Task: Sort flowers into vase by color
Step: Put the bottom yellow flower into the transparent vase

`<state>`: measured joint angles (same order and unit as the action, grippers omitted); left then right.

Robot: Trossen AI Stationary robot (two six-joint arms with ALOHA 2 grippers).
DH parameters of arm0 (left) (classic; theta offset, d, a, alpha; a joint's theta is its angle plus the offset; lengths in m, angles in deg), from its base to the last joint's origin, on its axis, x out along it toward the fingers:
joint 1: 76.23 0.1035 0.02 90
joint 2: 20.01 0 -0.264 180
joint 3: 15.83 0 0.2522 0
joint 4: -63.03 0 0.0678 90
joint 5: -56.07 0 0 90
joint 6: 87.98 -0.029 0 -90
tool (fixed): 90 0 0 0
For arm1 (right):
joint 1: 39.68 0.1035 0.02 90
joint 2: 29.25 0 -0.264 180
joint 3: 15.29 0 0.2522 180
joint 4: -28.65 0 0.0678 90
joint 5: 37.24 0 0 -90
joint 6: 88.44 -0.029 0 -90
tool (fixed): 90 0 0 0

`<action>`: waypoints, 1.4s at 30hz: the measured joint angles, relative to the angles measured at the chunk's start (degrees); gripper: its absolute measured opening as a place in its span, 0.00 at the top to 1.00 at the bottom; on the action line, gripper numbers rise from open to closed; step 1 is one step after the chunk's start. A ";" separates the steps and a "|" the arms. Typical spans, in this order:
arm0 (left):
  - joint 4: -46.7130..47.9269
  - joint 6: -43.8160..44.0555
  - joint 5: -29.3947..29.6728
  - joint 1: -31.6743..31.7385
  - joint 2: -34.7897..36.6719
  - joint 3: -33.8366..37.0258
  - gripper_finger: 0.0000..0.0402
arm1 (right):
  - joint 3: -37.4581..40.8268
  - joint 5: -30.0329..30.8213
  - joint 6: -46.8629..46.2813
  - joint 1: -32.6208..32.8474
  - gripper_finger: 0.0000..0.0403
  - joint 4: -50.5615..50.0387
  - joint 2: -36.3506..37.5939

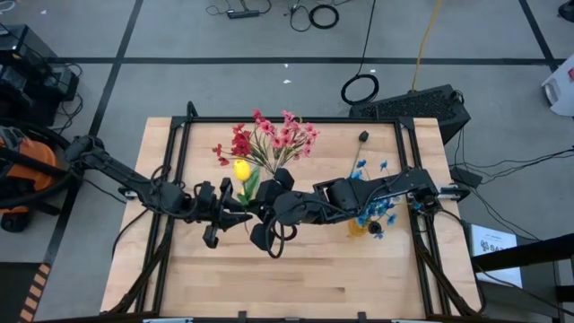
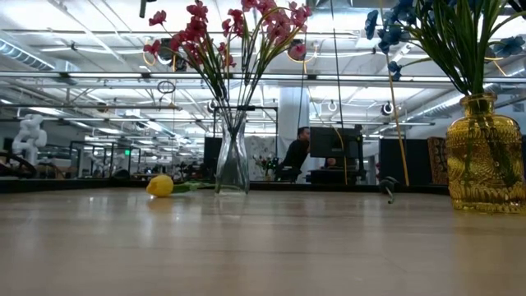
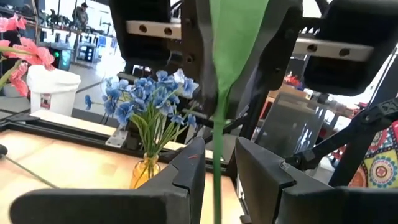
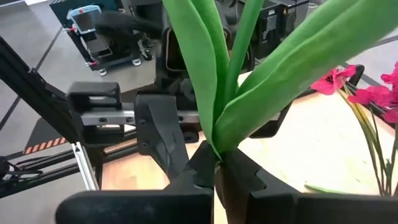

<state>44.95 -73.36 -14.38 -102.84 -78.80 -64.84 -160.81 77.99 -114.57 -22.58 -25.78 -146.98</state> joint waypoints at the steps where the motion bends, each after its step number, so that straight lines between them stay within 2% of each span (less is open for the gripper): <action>1: -0.13 0.00 0.00 0.01 0.00 -0.07 0.76 | 0.00 -0.02 -0.10 -0.07 1.00 -0.32 0.00; 8: 1.47 -0.01 1.30 0.07 0.00 -0.09 0.77 | 0.00 -0.09 -1.28 -0.17 1.00 -2.12 0.00; 10: 1.99 -0.02 1.20 0.41 0.00 -0.09 0.81 | 0.00 -0.08 -1.28 -0.17 1.00 -2.13 0.00; 13: 2.96 -0.03 -0.10 1.24 0.00 -0.09 0.91 | 0.00 -0.06 -1.28 -0.28 0.99 -2.47 0.00; 15: 3.14 0.00 -0.50 1.47 0.00 -0.09 0.97 | 0.00 0.09 -1.28 -0.33 0.97 -2.67 0.00; 23: 3.27 -0.59 -0.65 1.87 -0.02 -0.09 0.99 | -0.02 0.26 -3.19 -0.75 0.84 -5.34 0.20; 29: 2.83 -5.05 -3.24 4.18 0.43 -0.09 0.99 | 0.00 0.18 -6.16 -1.23 0.74 -15.14 4.41; 35: 2.96 -4.63 -6.50 7.66 0.46 -0.09 0.99 | 0.00 0.54 -13.76 -0.81 0.72 -27.75 10.48; 42: 3.64 -5.87 -6.53 10.49 0.42 -0.09 0.99 | -0.02 11.12 -16.52 3.58 0.75 -42.43 16.98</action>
<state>48.59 -79.24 -20.90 -92.35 -78.38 -64.93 -160.83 89.11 -131.09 -19.00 -68.20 -130.01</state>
